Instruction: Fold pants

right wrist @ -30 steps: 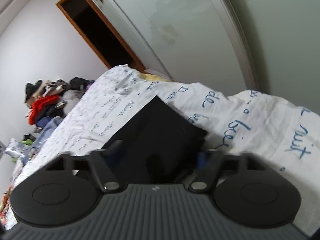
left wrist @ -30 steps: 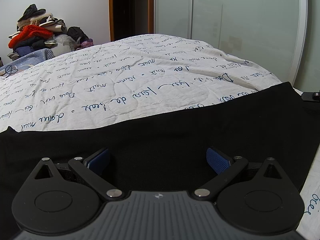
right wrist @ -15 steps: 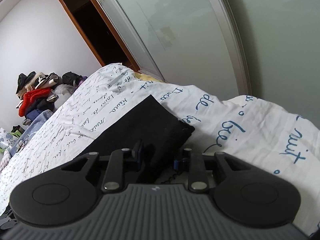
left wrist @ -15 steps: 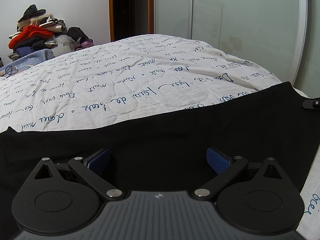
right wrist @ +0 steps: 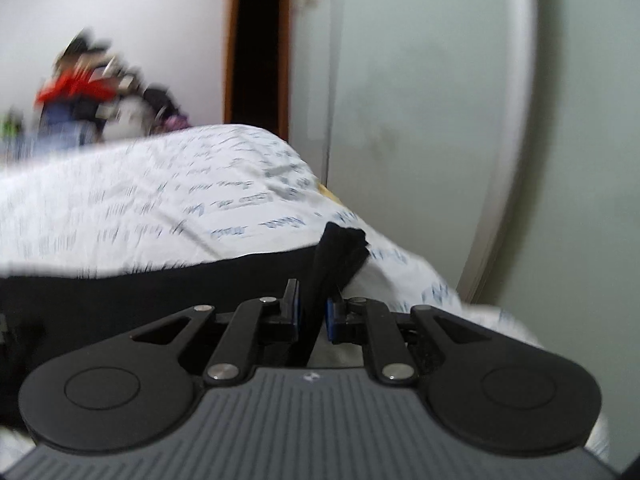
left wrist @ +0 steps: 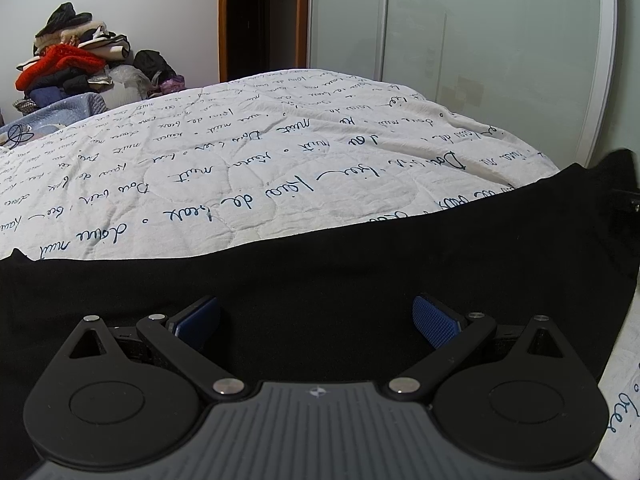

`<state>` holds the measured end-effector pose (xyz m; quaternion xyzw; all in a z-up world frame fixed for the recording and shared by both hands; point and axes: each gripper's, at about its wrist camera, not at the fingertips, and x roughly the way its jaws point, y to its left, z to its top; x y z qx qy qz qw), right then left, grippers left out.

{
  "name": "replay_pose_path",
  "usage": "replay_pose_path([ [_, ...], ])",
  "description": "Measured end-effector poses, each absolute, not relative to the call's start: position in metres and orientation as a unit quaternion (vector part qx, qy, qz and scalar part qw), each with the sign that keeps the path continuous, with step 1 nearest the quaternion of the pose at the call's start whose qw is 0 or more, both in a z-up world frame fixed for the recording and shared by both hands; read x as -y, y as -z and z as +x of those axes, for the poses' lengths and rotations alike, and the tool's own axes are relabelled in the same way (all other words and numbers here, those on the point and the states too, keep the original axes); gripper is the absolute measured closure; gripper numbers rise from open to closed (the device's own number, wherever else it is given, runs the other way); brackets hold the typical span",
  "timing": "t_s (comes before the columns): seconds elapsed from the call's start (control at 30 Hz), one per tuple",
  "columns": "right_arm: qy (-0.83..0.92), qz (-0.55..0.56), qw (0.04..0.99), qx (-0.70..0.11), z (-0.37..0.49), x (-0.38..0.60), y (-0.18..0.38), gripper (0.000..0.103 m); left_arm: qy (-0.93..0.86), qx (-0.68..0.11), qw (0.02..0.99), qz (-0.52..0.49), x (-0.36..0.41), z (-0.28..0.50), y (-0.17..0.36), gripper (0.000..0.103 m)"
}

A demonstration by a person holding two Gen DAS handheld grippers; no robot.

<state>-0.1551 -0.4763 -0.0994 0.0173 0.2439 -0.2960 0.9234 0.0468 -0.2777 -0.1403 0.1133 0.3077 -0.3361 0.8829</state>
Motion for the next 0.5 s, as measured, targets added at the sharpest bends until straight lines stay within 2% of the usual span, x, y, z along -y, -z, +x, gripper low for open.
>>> replay_pose_path([
  [0.3,0.236,-0.229,0.900,-0.288,-0.132,0.388,0.124,0.091,0.336,-0.307,0.883,0.116,0.277,0.048,0.141,0.000],
  [0.37,0.240,-0.237,0.895,-0.291,-0.130,0.385,0.127,0.084,0.336,-0.307,0.883,0.116,0.277,0.047,0.141,0.000],
  [0.43,0.252,-0.210,0.899,-0.288,-0.135,0.389,0.122,0.059,0.336,-0.307,0.883,0.116,0.277,0.047,0.141,0.000],
  [0.47,0.258,-0.191,0.904,-0.282,-0.140,0.393,0.118,0.054,0.335,-0.306,0.883,0.116,0.277,0.047,0.141,0.000],
  [0.5,0.266,-0.160,0.910,-0.274,-0.146,0.400,0.113,0.039,0.335,-0.306,0.883,0.116,0.278,0.047,0.142,0.000],
])
